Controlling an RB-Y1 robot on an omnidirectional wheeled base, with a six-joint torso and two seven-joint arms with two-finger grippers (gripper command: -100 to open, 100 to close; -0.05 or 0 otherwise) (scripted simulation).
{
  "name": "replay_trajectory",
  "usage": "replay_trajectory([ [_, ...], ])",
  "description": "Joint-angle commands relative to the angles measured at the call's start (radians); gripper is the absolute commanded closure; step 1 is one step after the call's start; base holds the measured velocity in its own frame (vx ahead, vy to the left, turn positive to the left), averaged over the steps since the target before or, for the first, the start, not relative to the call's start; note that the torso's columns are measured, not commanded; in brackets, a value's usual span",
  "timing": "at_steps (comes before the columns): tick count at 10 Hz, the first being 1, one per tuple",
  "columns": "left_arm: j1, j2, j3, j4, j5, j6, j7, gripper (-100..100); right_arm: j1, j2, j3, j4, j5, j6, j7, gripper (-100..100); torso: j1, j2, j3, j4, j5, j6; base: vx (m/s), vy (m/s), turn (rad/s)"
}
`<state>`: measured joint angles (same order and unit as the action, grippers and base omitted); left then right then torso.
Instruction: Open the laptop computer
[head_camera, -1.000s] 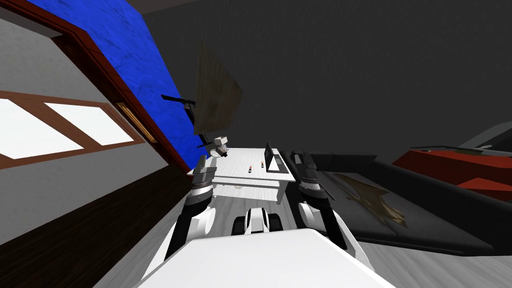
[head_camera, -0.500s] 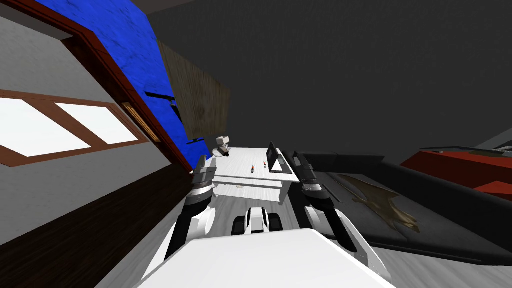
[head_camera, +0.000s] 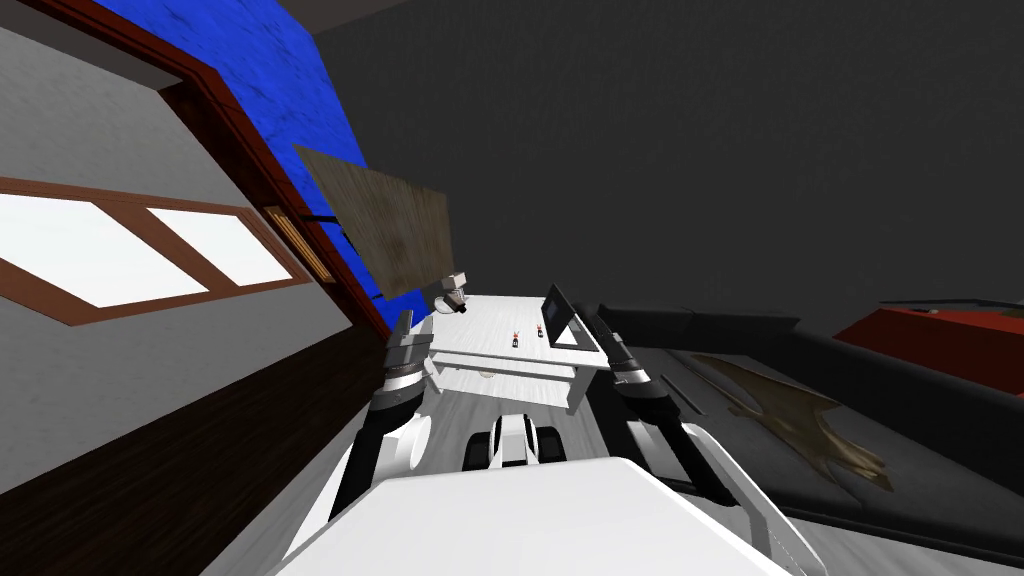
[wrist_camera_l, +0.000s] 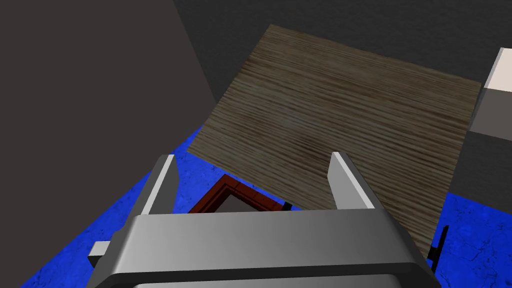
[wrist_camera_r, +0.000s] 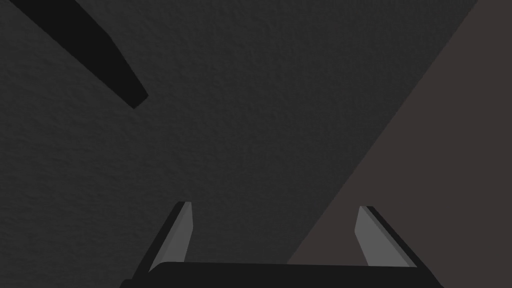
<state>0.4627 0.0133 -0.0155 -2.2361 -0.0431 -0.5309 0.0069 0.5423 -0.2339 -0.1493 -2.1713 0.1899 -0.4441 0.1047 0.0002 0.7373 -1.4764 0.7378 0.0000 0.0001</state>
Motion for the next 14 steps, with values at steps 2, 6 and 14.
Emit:
replay_trajectory([
  [2, 0.000, 0.000, 0.000, 0.000, 0.000, 0.000, 0.000, 0, 0.031, -0.060, -0.056, 0.040, 0.061, 0.071, 0.050, -100, 0.000, 0.001, 0.000, 0.000, 0.000, 0.000, 0.043, 0.120, 0.071],
  [6, 0.000, 0.000, 0.000, 0.000, 0.000, 0.000, 0.000, 0, 0.069, -0.123, -0.121, 0.088, 0.135, 0.156, 0.110, -100, 0.000, 0.001, 0.000, 0.000, 0.000, 0.000, 0.037, 0.138, 0.065],
  [14, 0.000, 0.000, 0.000, 0.000, 0.000, 0.000, 0.000, 0, 0.133, -0.274, -0.240, 0.198, 0.270, 0.319, 0.221, -100, 0.001, 0.001, 0.001, 0.000, 0.000, 0.000, 0.052, 0.124, 0.056],
])
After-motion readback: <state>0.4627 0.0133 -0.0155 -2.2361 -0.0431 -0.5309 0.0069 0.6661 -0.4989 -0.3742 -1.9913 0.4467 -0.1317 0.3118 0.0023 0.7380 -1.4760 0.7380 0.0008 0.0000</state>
